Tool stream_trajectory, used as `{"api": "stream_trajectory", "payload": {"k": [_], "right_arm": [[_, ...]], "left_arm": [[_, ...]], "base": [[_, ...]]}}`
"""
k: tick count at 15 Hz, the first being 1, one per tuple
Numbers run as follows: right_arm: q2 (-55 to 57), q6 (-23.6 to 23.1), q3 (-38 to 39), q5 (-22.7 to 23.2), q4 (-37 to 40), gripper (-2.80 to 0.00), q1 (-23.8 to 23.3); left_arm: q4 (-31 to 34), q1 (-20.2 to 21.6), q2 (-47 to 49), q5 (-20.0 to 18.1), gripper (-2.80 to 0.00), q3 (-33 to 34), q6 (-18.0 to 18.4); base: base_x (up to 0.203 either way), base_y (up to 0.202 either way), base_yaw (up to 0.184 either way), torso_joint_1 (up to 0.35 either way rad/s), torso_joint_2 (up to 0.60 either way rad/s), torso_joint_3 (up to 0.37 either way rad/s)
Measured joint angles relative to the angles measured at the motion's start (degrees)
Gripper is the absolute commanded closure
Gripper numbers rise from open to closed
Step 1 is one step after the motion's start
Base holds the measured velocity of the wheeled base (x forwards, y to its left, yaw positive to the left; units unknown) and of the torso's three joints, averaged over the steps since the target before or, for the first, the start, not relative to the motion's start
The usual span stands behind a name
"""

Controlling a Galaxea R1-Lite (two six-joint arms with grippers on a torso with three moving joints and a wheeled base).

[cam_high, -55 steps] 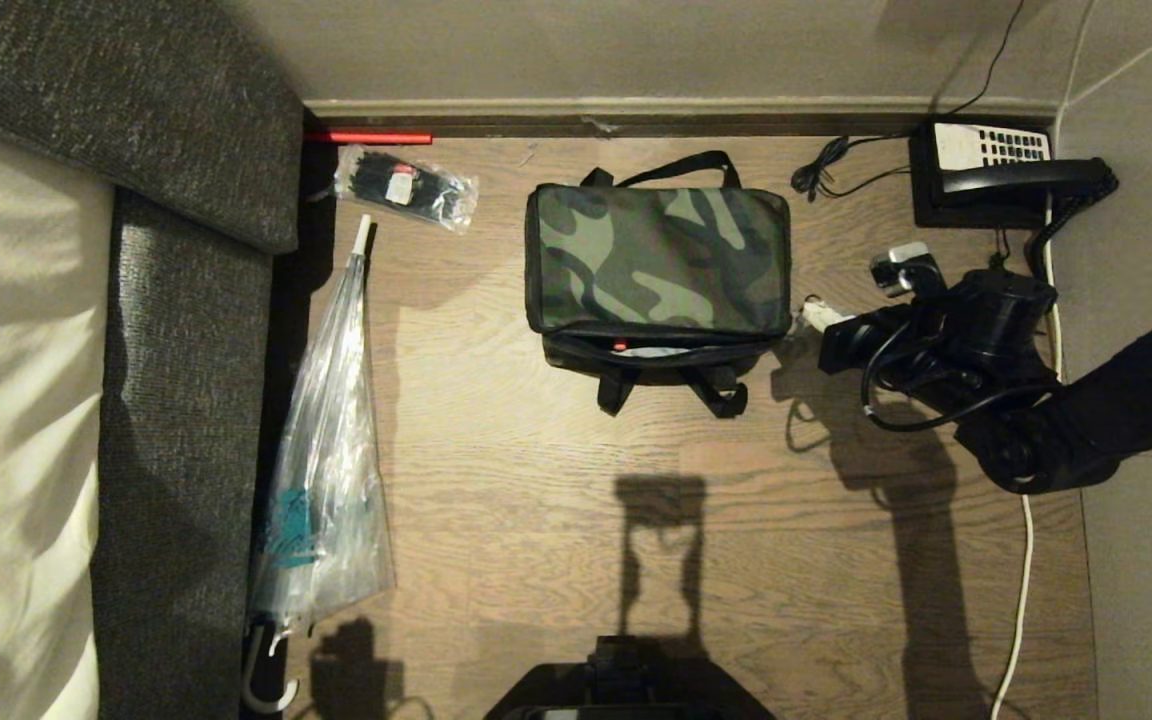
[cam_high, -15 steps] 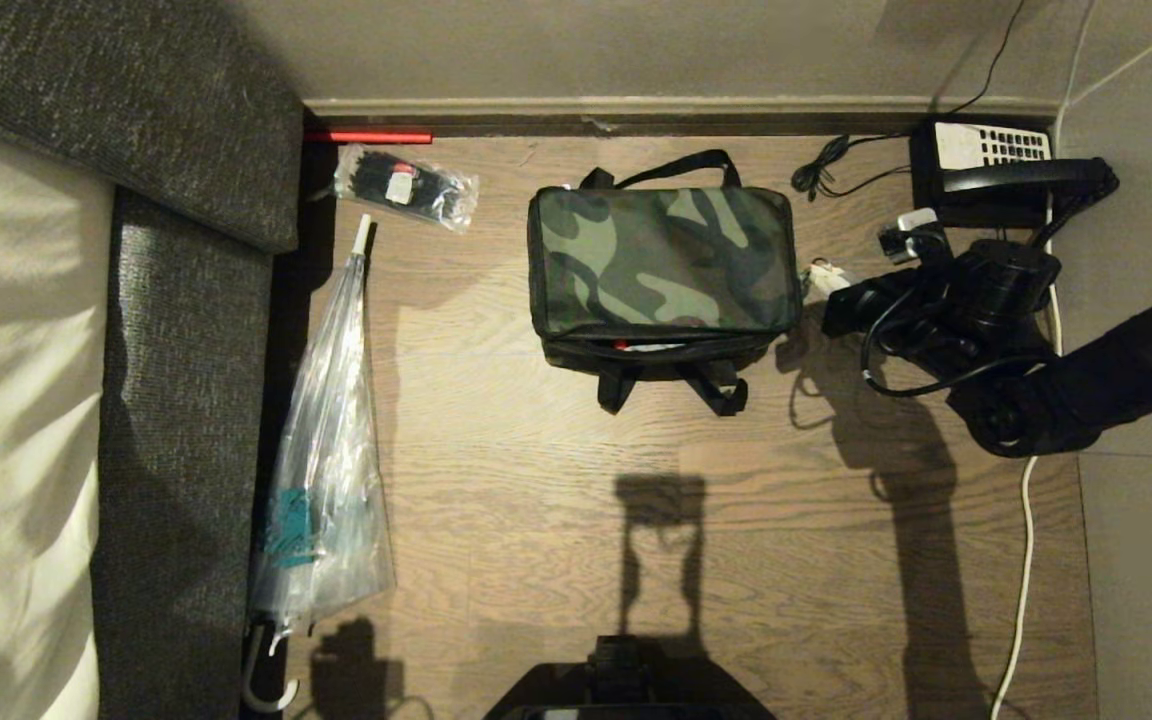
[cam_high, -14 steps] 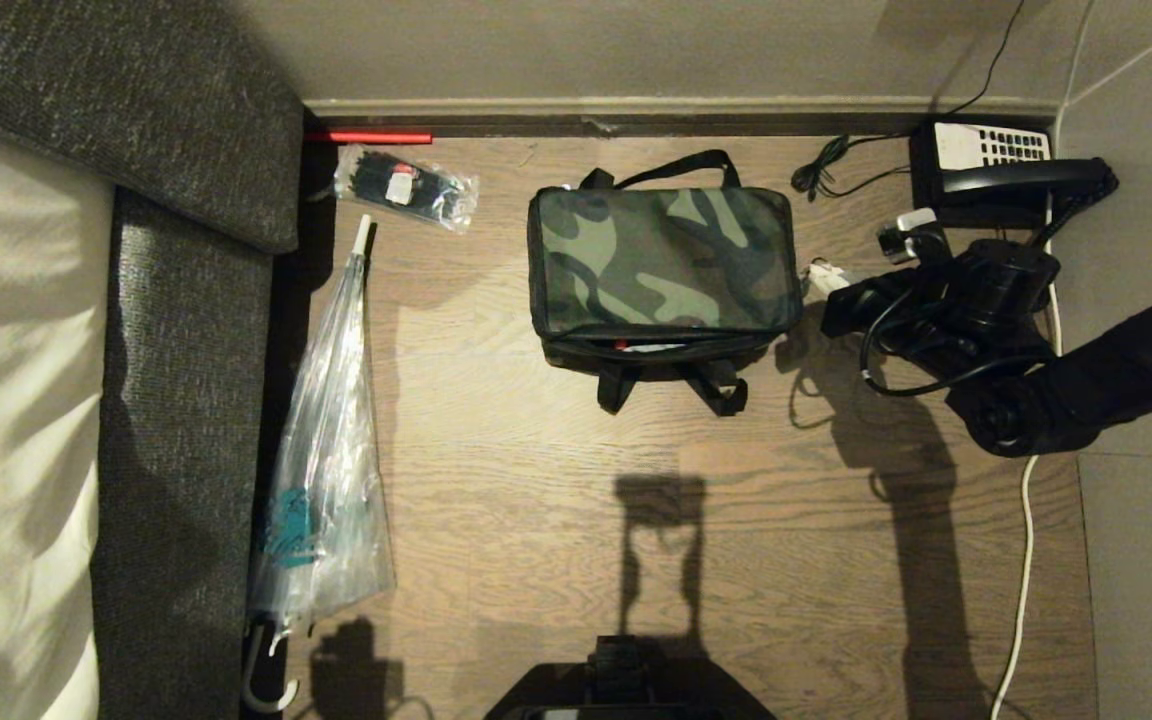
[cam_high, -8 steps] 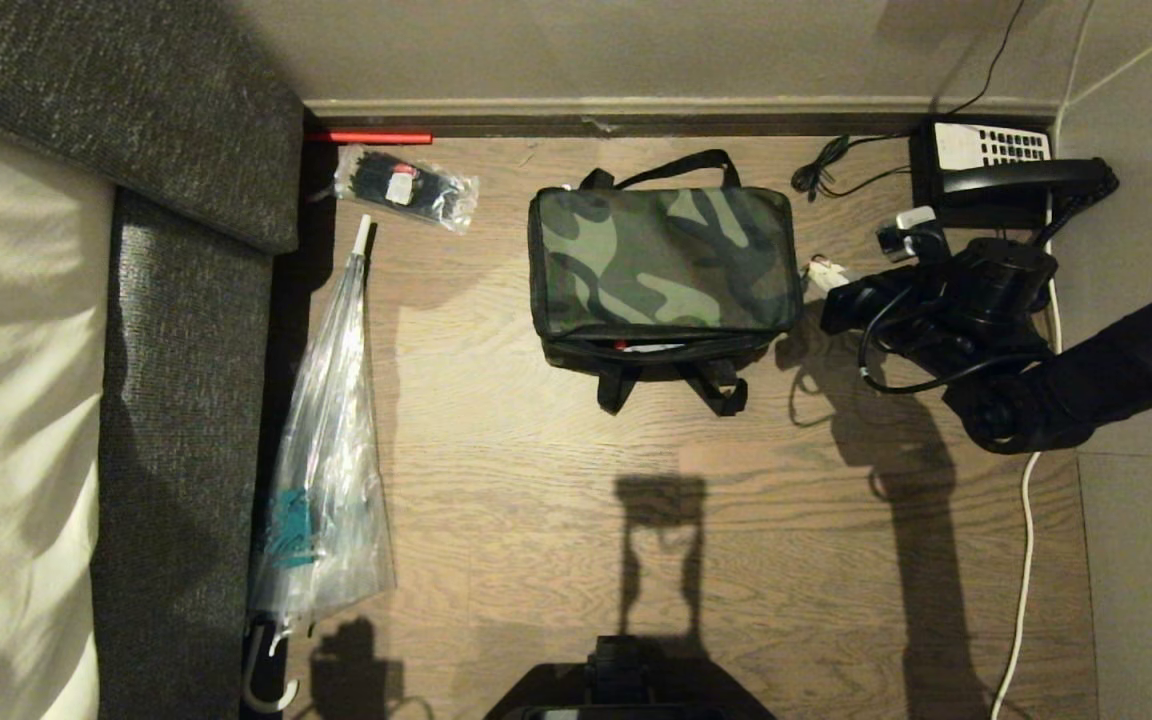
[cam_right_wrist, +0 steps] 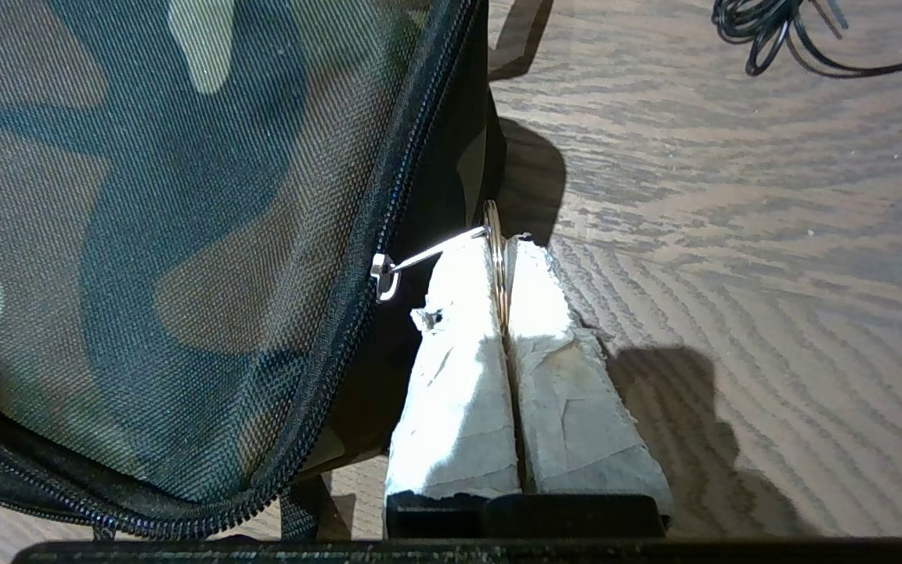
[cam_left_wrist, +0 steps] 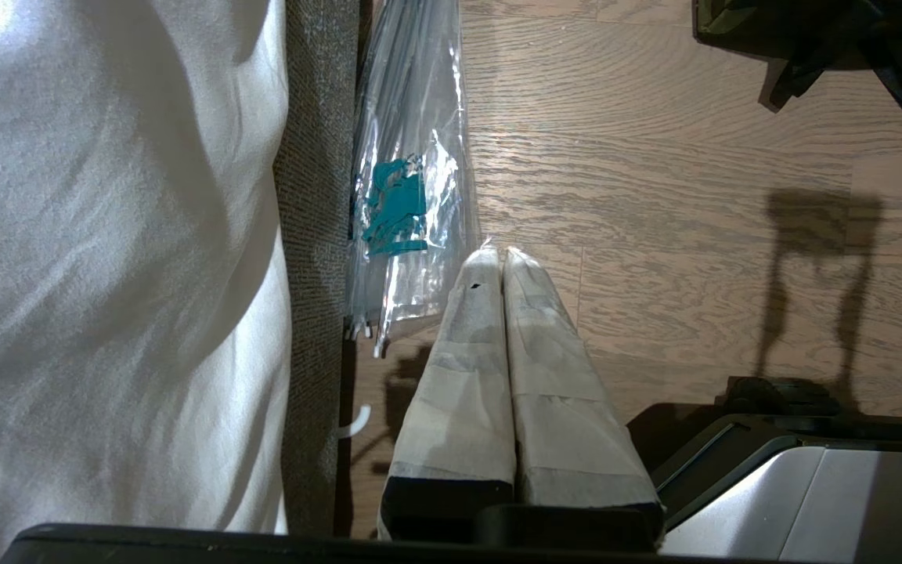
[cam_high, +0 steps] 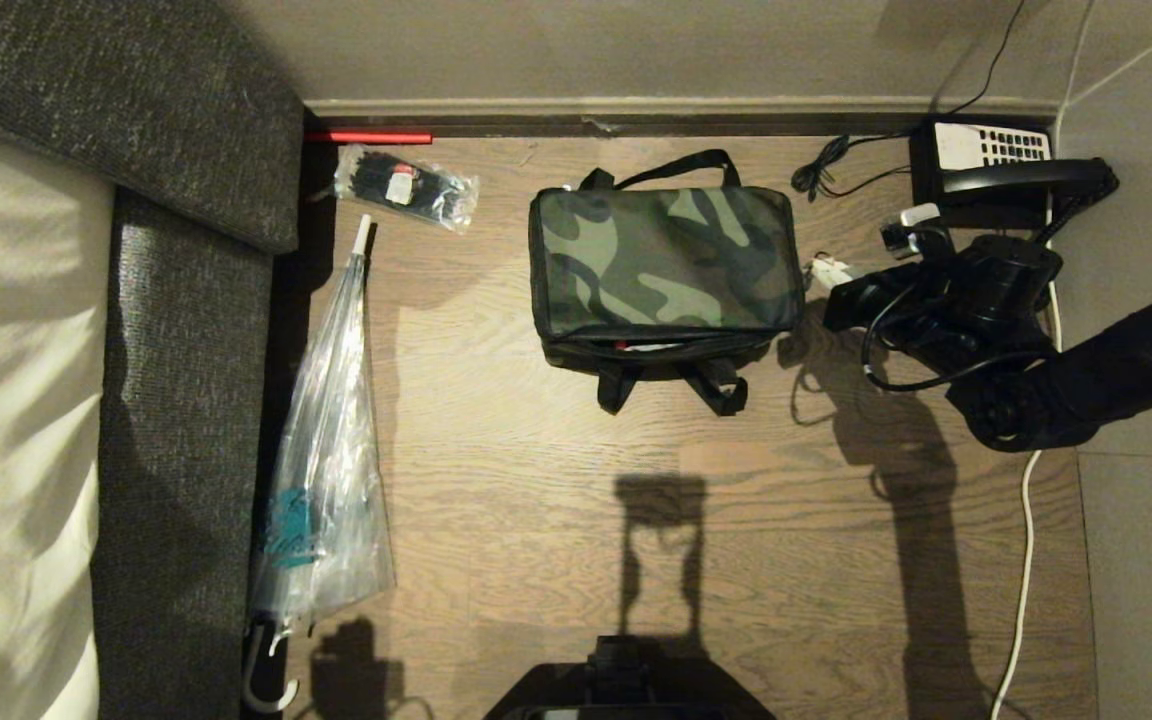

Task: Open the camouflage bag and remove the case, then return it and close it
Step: Open the top of the storage box

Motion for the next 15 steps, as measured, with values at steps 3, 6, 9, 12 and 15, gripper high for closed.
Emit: {"api": "stream_trajectory", "payload": {"k": [3, 6, 9, 12, 15], "right_arm": [[-0.3, 0.1, -0.2, 0.0, 0.1, 0.0, -0.1], [-0.5, 0.1, -0.6, 0.0, 0.2, 0.0, -0.1], [-0.5, 0.1, -1.2, 0.0, 0.1, 0.0, -0.1], [-0.5, 0.1, -1.9, 0.0, 0.1, 0.0, -0.1], [-0.2, 0.2, -2.8, 0.0, 0.1, 0.0, -0.1]], "left_arm": [[0.0, 0.0, 0.0, 0.0, 0.0, 0.0, 0.0], [0.0, 0.0, 0.0, 0.0, 0.0, 0.0, 0.0], [0.0, 0.0, 0.0, 0.0, 0.0, 0.0, 0.0], [0.0, 0.0, 0.0, 0.0, 0.0, 0.0, 0.0], [0.0, 0.0, 0.0, 0.0, 0.0, 0.0, 0.0]], "base": [[0.0, 0.0, 0.0, 0.0, 0.0, 0.0], [0.0, 0.0, 0.0, 0.0, 0.0, 0.0], [0.0, 0.0, 0.0, 0.0, 0.0, 0.0], [0.0, 0.0, 0.0, 0.0, 0.0, 0.0], [0.0, 0.0, 0.0, 0.0, 0.0, 0.0]]}}
